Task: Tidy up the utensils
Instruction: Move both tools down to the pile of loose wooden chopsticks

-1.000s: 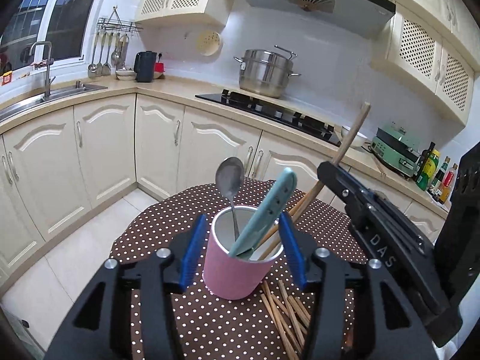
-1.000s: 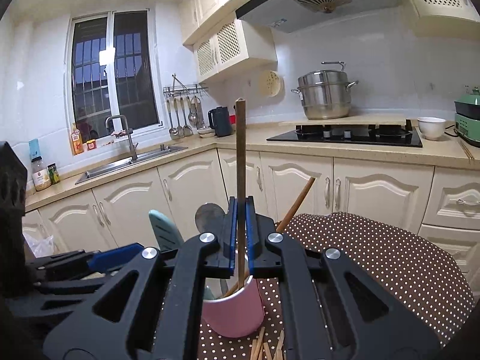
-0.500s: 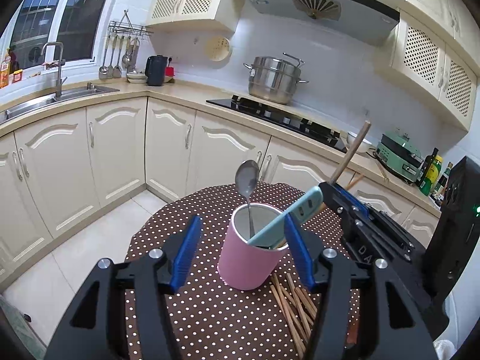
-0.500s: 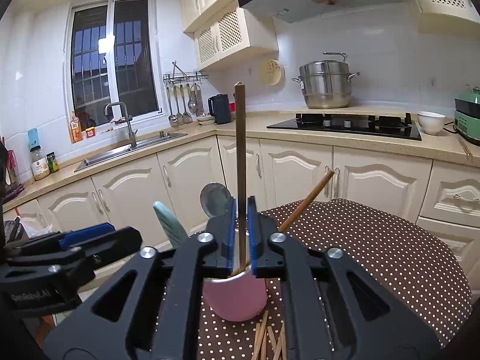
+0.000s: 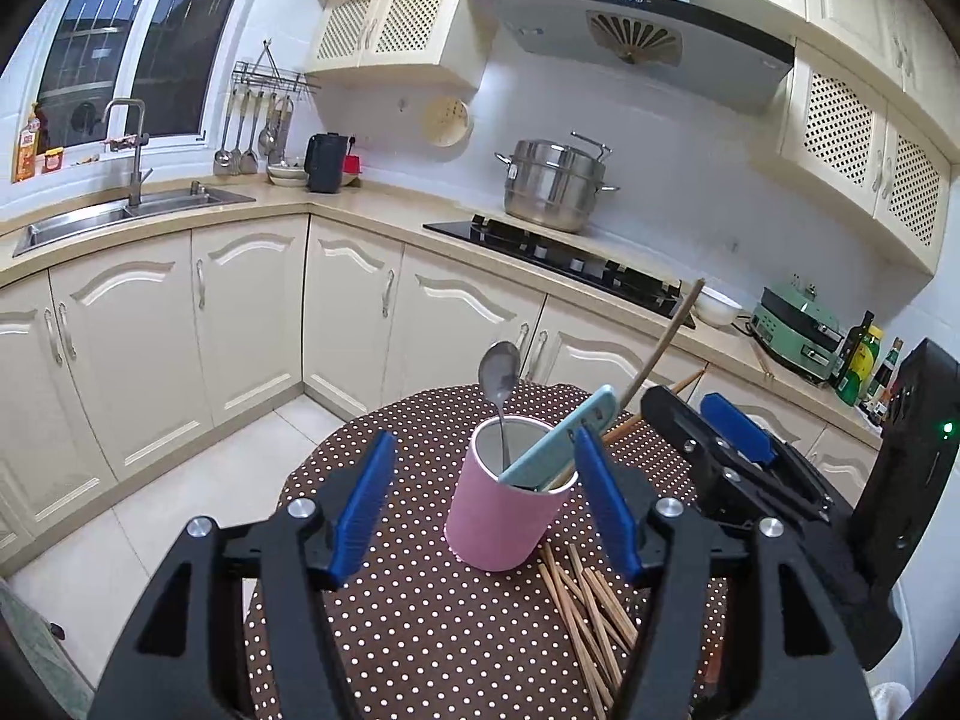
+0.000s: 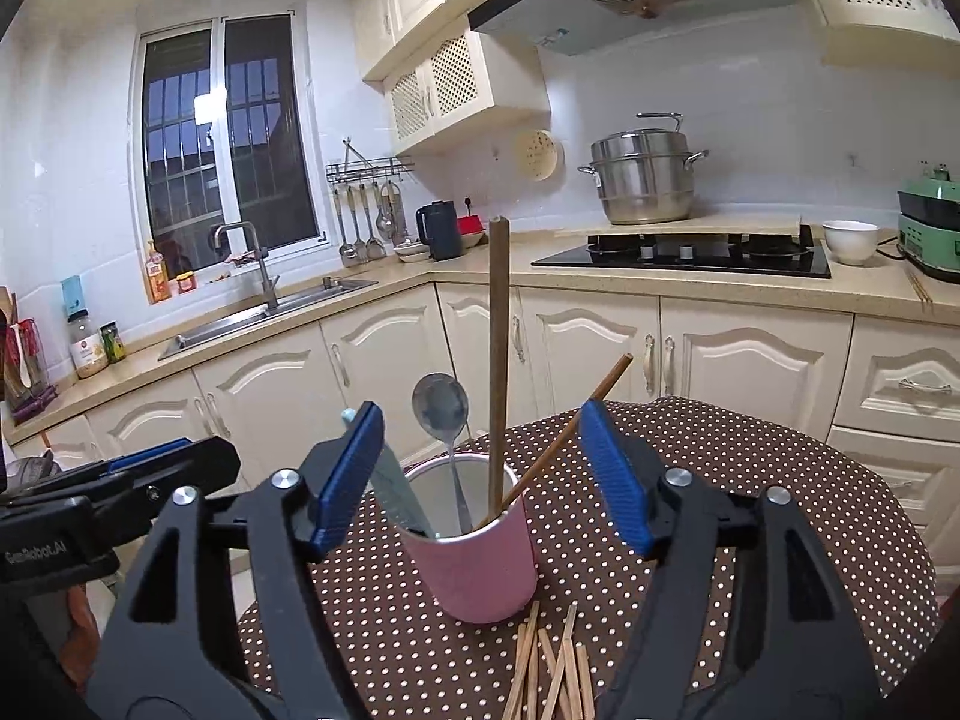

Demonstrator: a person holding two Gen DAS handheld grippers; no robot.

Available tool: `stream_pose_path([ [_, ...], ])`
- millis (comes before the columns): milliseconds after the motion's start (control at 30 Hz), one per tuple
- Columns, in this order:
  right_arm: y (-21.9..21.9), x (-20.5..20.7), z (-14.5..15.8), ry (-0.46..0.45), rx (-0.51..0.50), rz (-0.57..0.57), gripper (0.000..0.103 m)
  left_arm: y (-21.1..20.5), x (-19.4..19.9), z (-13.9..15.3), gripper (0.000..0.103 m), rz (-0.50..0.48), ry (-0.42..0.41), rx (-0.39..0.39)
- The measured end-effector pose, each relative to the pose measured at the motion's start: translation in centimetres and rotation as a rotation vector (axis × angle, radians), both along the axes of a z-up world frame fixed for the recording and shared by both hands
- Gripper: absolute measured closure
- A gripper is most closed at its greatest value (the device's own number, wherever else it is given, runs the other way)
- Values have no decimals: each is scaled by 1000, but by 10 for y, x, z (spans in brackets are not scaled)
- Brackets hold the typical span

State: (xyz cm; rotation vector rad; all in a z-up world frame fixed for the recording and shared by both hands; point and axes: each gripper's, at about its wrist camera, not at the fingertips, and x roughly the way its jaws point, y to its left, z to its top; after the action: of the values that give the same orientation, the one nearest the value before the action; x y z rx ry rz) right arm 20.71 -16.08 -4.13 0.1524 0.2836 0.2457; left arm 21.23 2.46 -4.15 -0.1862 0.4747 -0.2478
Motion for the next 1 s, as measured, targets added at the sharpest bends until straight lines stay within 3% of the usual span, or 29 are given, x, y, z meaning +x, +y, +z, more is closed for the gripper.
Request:
stream_pose_path([
  [400, -34, -43, 2, 35, -23, -42, 26, -12, -26, -5, 41, -27, 45, 36],
  [833, -90, -58, -42, 293, -43, -78, 26, -69, -7, -72, 41, -232, 428, 134],
  [933, -94, -57, -55, 363, -43, -65, 26, -82, -1, -92, 41, -274, 503, 121],
  [1000, -97, -57, -63, 401, -42, -53, 26, -89, 6, -106, 53, -283, 559, 112],
])
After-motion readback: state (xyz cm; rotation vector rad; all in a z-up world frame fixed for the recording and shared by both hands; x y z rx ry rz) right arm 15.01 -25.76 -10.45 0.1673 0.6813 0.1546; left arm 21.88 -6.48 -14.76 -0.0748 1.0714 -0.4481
